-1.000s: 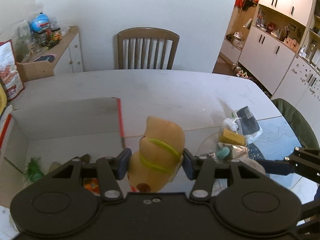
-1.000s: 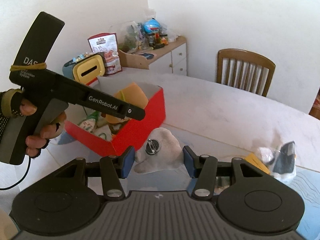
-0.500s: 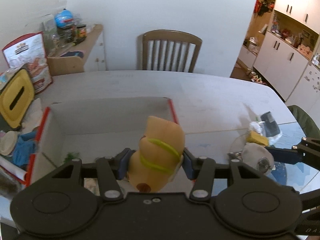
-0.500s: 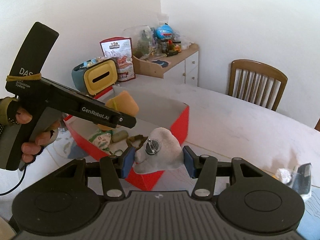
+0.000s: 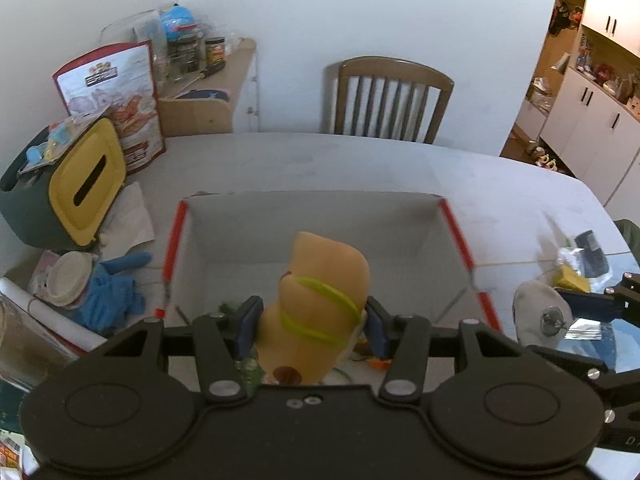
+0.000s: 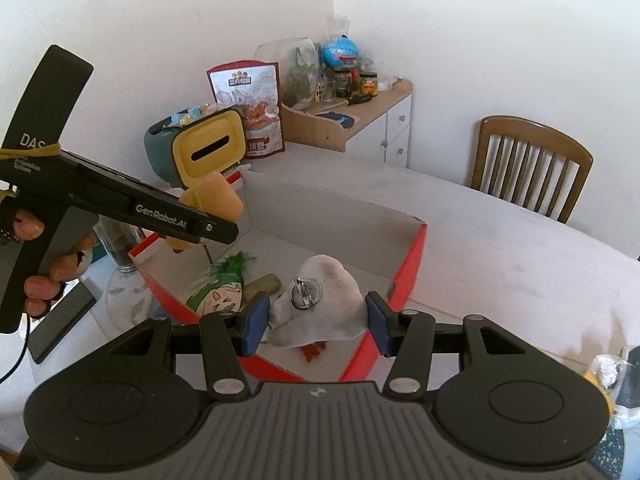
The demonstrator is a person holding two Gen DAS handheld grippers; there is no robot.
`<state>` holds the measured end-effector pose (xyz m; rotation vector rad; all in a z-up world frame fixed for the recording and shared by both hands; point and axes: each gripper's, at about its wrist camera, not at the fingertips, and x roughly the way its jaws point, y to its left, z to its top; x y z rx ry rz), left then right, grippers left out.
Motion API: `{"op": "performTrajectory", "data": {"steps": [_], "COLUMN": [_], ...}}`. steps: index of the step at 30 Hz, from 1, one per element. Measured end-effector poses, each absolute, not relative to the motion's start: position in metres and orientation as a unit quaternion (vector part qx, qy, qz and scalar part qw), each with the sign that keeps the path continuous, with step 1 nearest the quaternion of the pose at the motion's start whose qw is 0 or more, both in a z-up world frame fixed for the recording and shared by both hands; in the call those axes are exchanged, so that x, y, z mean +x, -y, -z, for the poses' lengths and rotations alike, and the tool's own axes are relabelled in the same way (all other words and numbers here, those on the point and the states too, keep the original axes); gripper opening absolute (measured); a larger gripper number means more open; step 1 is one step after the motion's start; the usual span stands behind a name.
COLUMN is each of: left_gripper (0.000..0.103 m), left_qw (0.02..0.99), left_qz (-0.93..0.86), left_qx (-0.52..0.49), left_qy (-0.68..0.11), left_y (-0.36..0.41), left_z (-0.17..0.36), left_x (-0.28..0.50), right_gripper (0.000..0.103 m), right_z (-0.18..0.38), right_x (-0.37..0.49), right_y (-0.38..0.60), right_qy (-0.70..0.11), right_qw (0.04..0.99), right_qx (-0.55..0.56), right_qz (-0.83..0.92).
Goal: Organize objects
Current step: 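Carry the duck plush and white ring toy with both tools over the box, then open both tools to drop the duck plush and ring toy into the box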
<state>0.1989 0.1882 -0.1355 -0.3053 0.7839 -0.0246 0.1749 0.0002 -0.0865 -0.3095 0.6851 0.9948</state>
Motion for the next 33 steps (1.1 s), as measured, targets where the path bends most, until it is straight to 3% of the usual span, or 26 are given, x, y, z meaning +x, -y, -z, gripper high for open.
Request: {"op": "performTrajectory", "data": {"steps": [33], "left_gripper": [0.052], "left_qw": [0.870], "left_qz": [0.014], "left_qx": [-0.093], "left_qy": [-0.484], "left_y": [-0.205], "left_z": [0.221], "left_x": [0.286], "right_gripper": [0.052], "right_z": [0.178], "right_x": [0.206], "right_y": [-0.112], "right_qy": [-0.407], "right_qw": [0.772], "right_qx": [-0.220], "right_qz": [-0.435]}}
